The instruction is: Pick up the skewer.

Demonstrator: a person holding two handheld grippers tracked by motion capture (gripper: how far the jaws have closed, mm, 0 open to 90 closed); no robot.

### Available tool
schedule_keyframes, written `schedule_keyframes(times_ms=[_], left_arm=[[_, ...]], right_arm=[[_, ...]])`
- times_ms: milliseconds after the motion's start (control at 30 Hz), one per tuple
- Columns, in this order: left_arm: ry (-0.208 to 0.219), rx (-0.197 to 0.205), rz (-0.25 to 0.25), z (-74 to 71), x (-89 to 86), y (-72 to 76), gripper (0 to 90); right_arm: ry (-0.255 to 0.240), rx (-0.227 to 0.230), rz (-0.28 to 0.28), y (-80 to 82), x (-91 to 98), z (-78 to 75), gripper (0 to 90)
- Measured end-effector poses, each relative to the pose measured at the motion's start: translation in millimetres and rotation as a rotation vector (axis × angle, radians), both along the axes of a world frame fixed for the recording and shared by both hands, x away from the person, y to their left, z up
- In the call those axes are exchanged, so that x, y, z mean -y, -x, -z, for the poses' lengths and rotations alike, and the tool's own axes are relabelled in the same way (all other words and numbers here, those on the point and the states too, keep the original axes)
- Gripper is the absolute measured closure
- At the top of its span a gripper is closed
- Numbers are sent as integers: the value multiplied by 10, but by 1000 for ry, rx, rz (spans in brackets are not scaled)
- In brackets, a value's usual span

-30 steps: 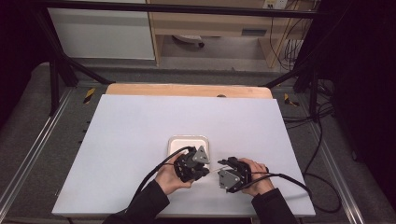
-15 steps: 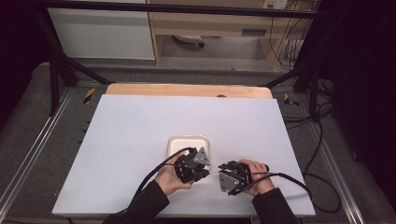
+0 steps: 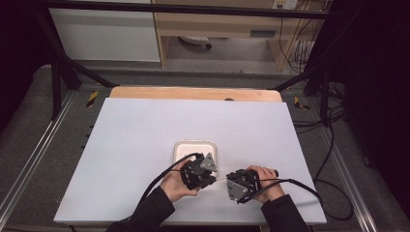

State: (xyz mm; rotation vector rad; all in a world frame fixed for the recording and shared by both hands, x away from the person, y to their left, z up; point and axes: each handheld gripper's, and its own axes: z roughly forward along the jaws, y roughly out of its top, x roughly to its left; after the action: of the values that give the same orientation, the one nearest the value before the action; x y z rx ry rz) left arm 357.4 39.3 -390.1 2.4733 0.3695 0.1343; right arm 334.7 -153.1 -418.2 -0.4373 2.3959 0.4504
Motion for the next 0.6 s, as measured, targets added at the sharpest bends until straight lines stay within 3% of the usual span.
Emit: schedule_keyframes(times_ms=[600], left_arm=[[-7,-7,-15,-7,-24,-18,870]], right_arm=[[23,18,-4,10,-22,-38,893]])
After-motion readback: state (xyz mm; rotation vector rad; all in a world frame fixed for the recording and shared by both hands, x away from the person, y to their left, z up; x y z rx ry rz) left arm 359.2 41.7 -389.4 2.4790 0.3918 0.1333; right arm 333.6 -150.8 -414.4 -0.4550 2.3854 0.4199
